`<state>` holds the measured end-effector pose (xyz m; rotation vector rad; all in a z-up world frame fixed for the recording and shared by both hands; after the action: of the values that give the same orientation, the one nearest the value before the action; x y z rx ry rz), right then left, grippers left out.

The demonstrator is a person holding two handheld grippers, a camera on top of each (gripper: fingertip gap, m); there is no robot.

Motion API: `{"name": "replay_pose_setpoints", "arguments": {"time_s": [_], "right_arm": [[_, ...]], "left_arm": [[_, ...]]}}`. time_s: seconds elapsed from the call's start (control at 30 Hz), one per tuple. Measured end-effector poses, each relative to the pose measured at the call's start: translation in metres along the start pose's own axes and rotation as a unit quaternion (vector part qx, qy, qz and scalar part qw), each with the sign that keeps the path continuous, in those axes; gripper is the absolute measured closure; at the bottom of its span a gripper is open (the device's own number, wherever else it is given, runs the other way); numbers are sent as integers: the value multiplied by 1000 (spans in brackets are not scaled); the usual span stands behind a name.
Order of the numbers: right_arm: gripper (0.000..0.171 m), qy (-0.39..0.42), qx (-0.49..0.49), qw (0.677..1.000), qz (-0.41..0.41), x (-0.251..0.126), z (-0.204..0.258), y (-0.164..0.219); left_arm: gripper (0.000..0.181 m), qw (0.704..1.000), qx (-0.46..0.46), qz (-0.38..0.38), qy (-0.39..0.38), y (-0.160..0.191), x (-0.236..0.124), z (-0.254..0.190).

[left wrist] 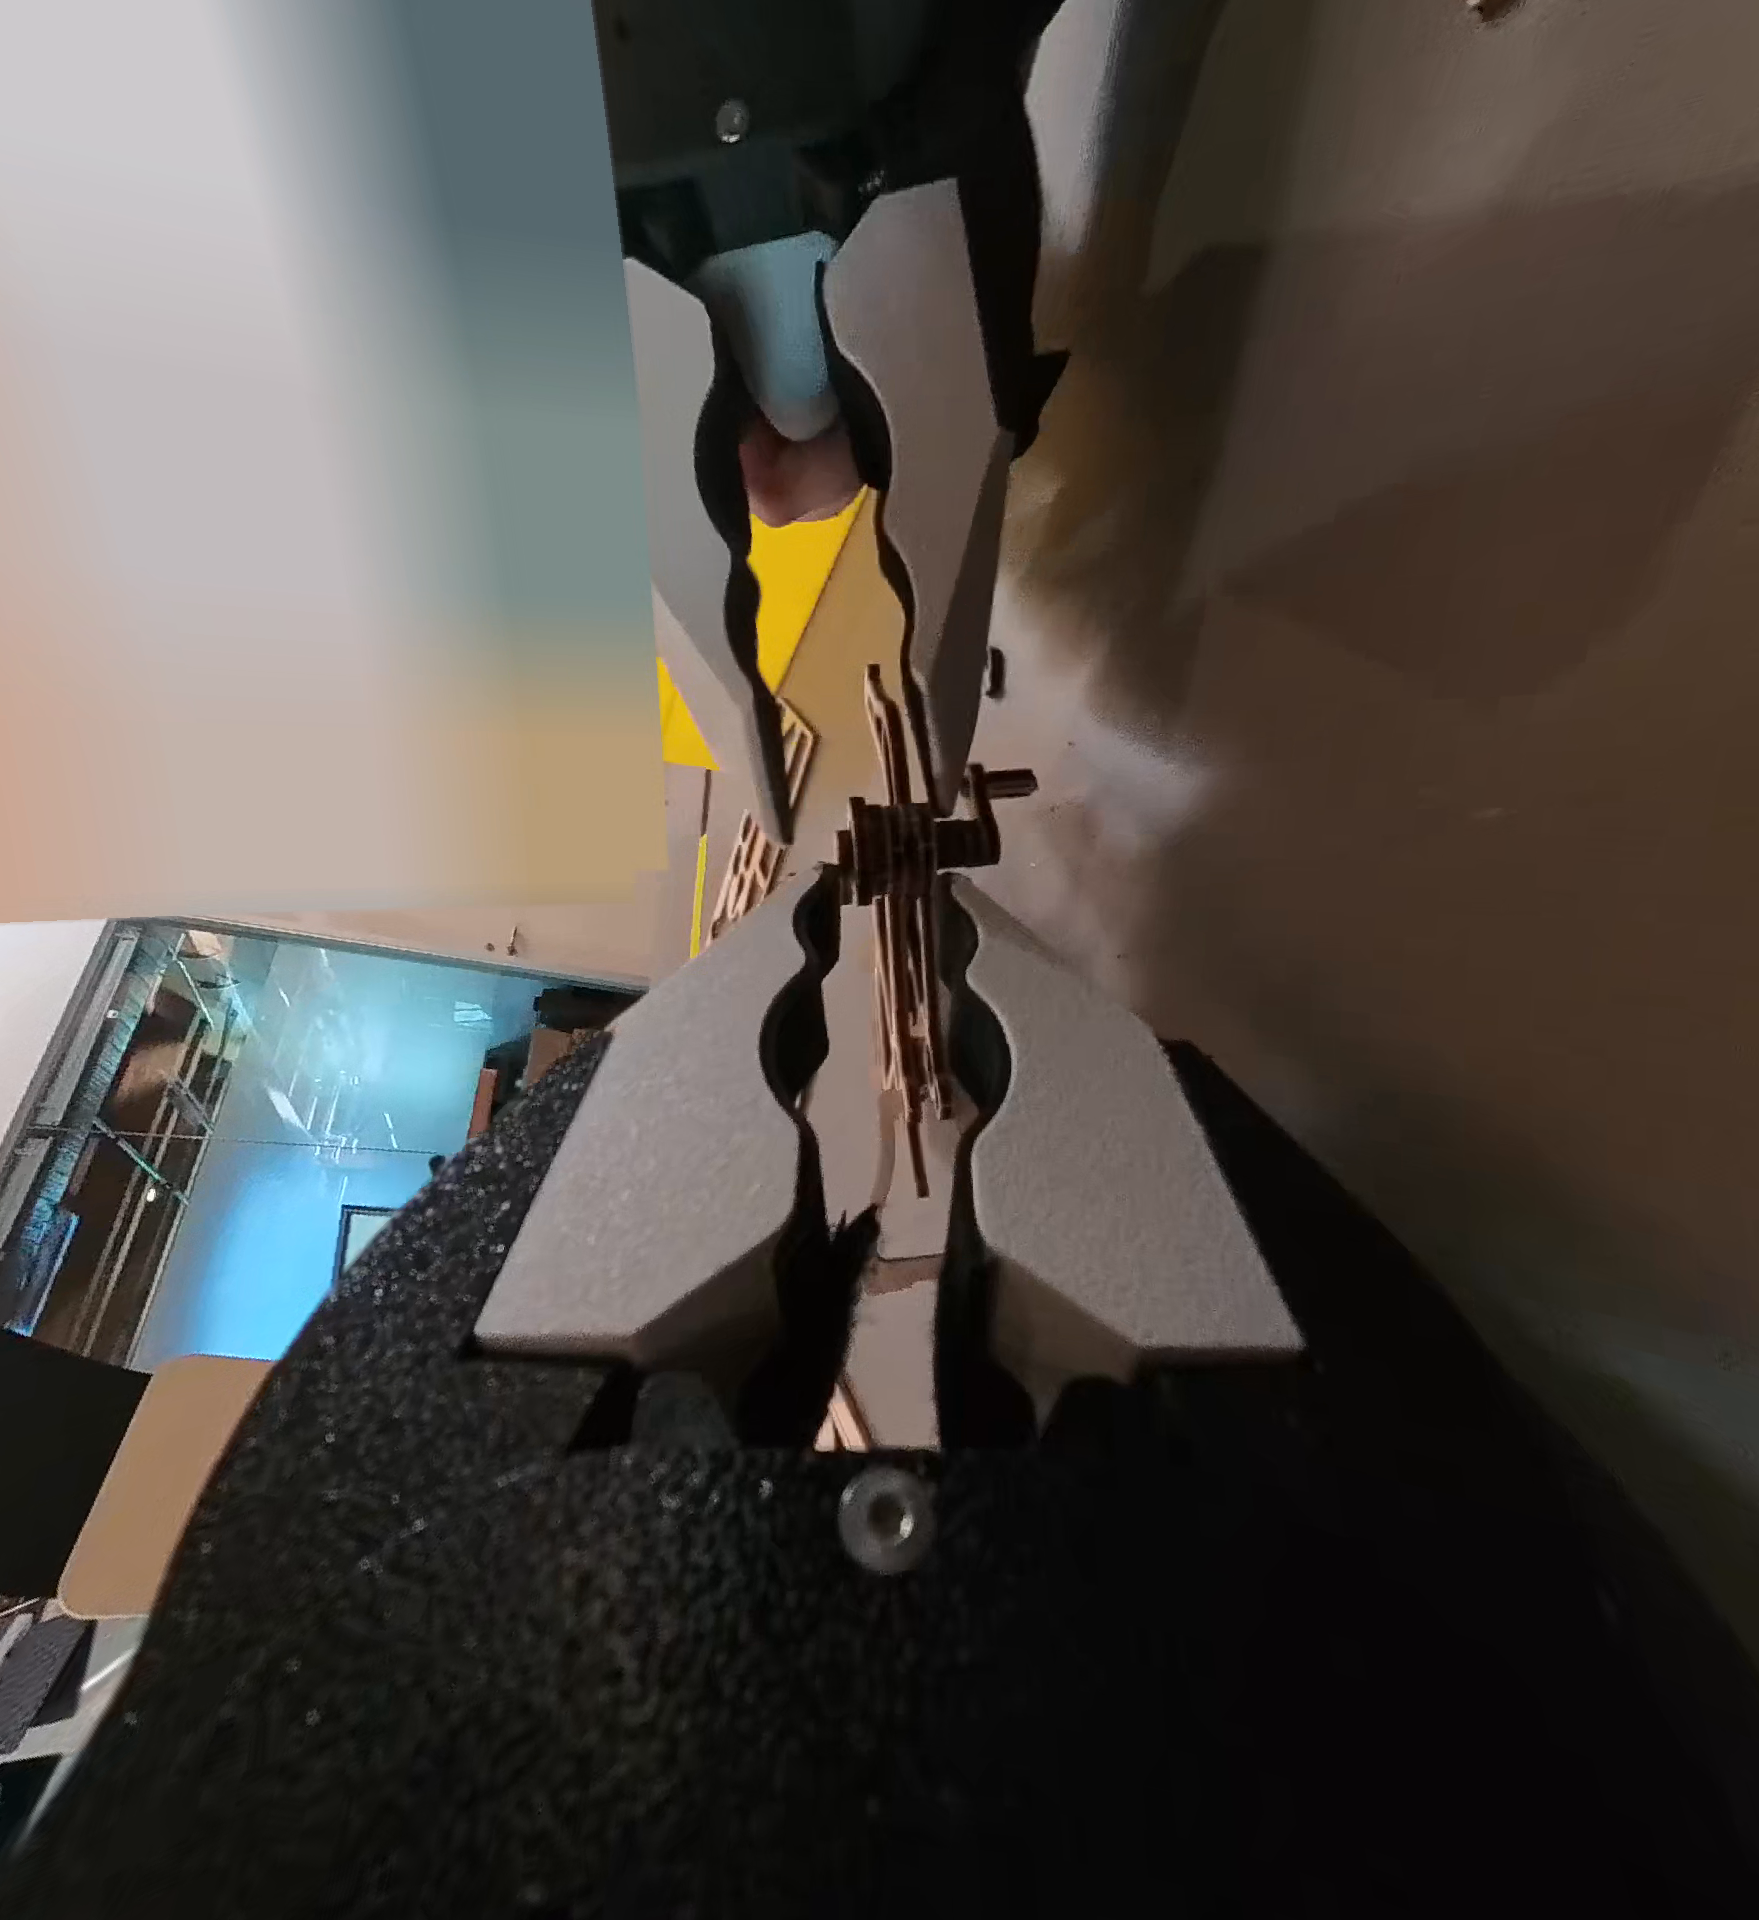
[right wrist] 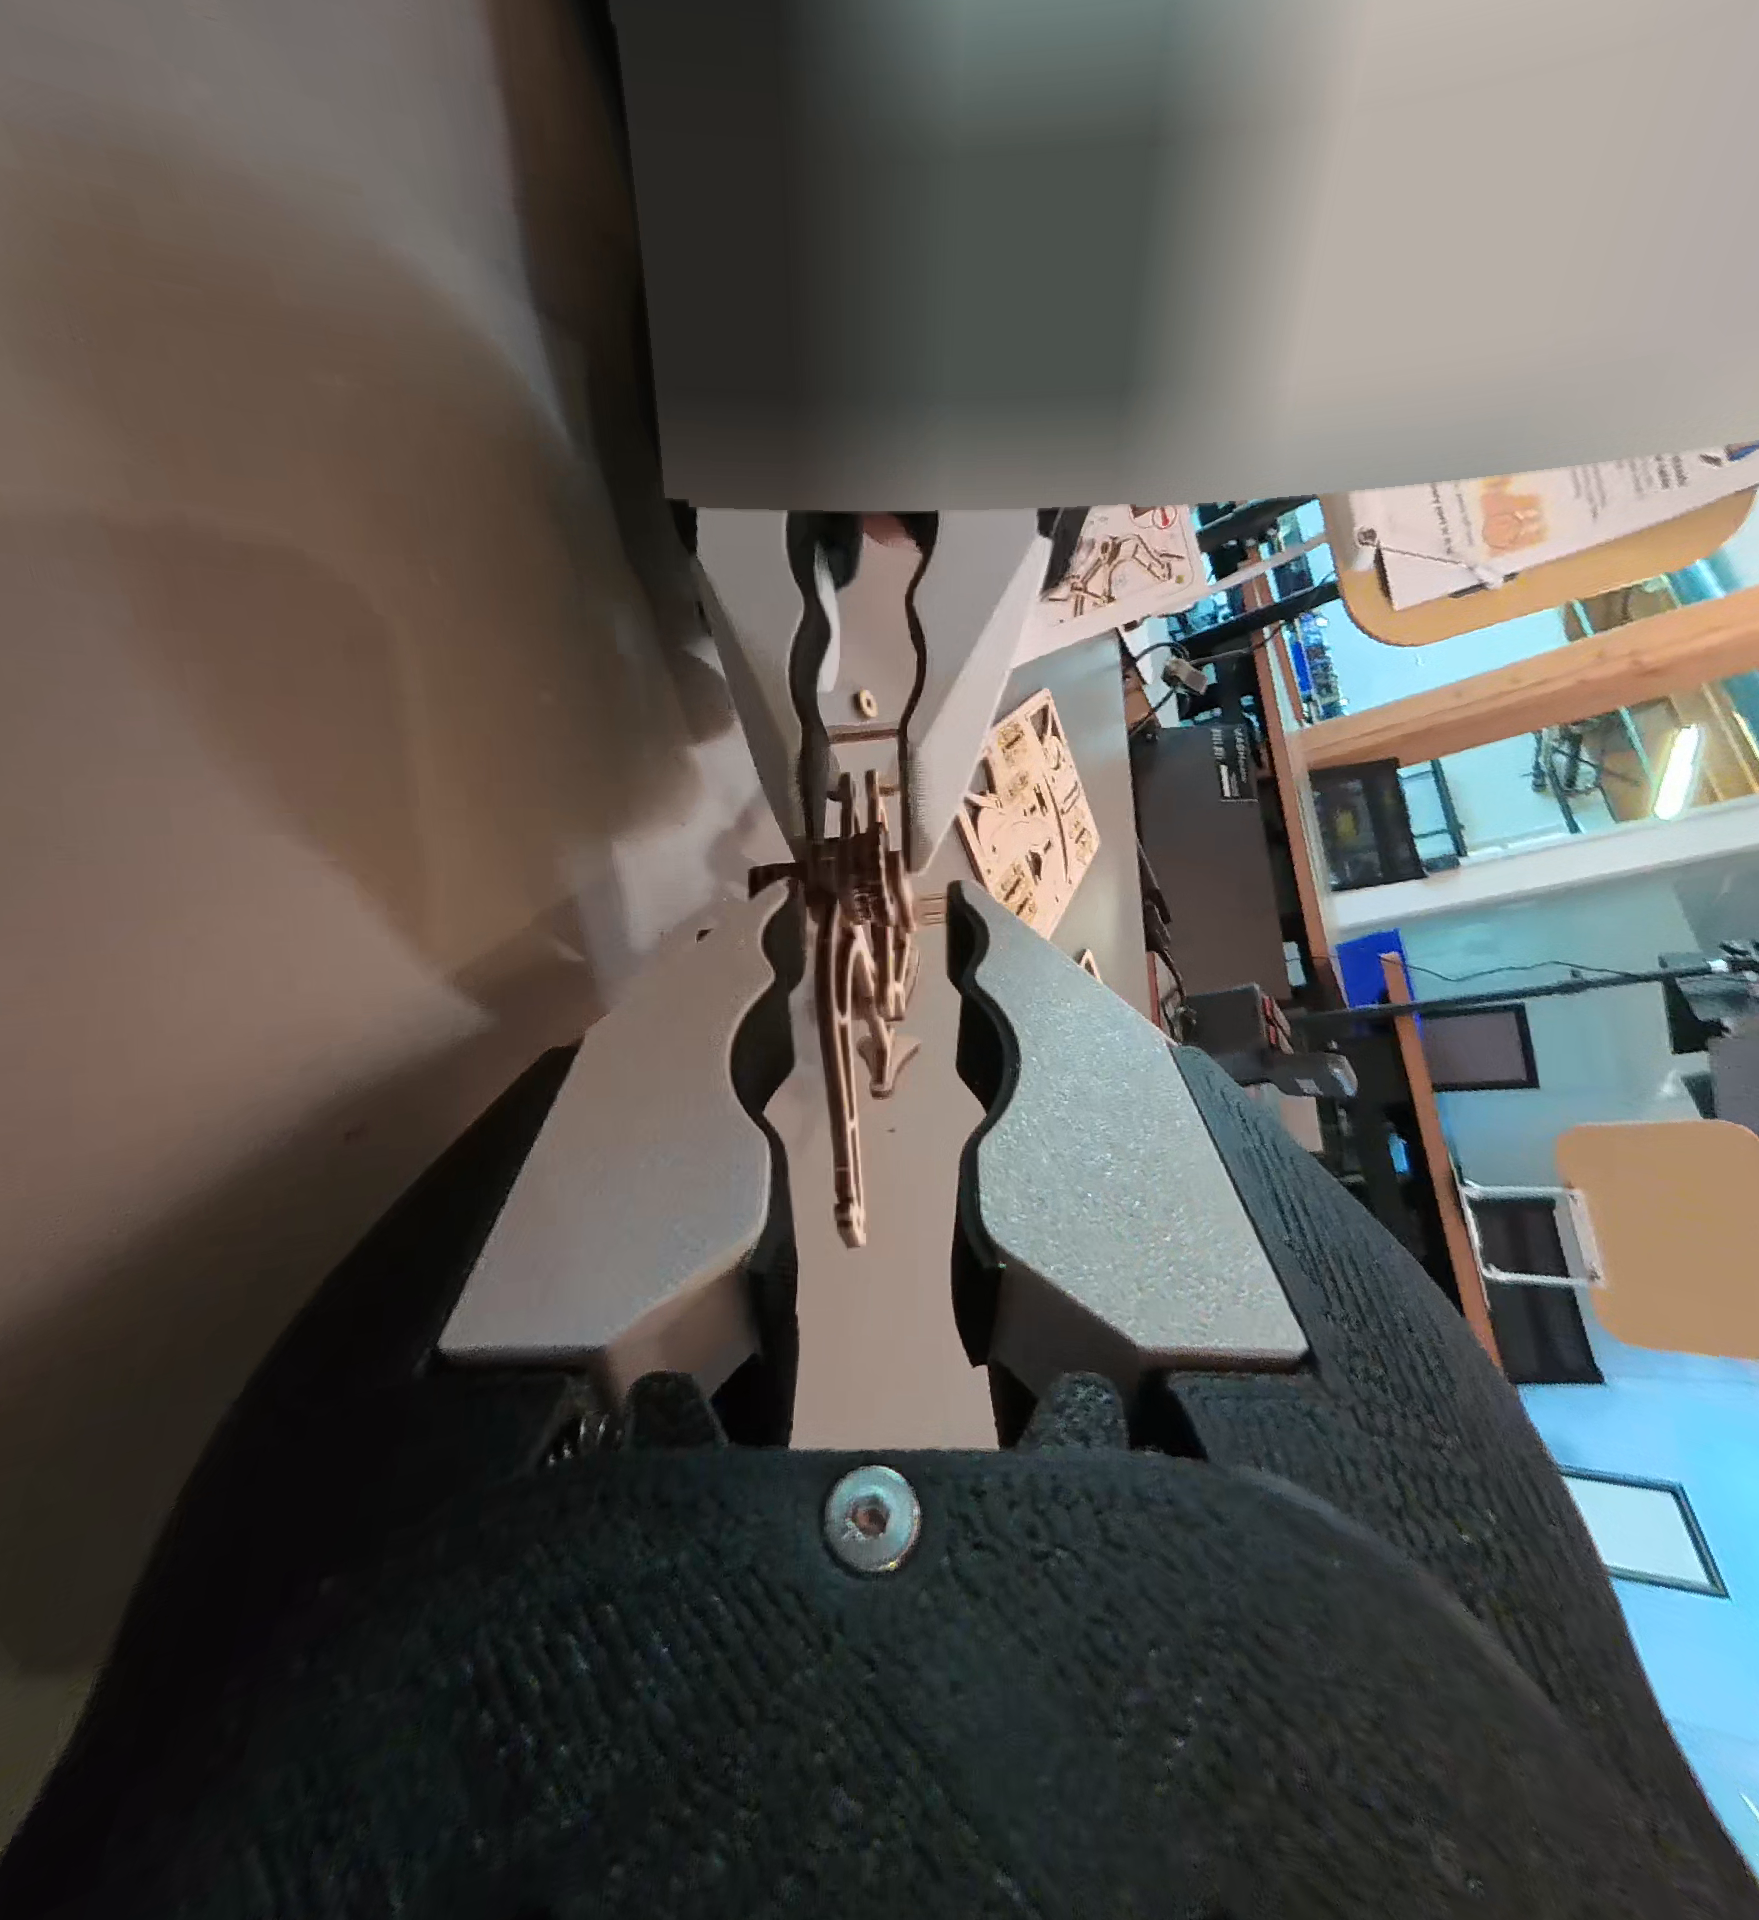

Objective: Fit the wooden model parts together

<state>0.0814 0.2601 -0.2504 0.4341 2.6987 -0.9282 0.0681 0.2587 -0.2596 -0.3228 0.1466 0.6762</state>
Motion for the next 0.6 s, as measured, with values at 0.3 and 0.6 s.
{"name": "replay_pose_setpoints", "arguments": {"time_s": [0.3, 0.6], "right_arm": [[154, -19, -19, 1000, -1, -1, 7, -2], [156, -15, -23, 1000, -9, -3, 7, -5]], "left_arm": [[166, 1000, -12, -7, 9, -4, -1, -1], [166, 999, -21, -26, 0, -8, -3, 1]]}}
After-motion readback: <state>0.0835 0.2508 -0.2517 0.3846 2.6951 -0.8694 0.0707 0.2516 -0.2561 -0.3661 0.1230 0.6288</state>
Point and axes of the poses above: each gripper's, where its closed fingertips meet, x out along the fingers, y out of its underside, z = x × y across the jaws, the point moved 1 cm from there along -x, back along the fingers, and after that the axes turned 7 degrees about x, right-handed, at the moved point
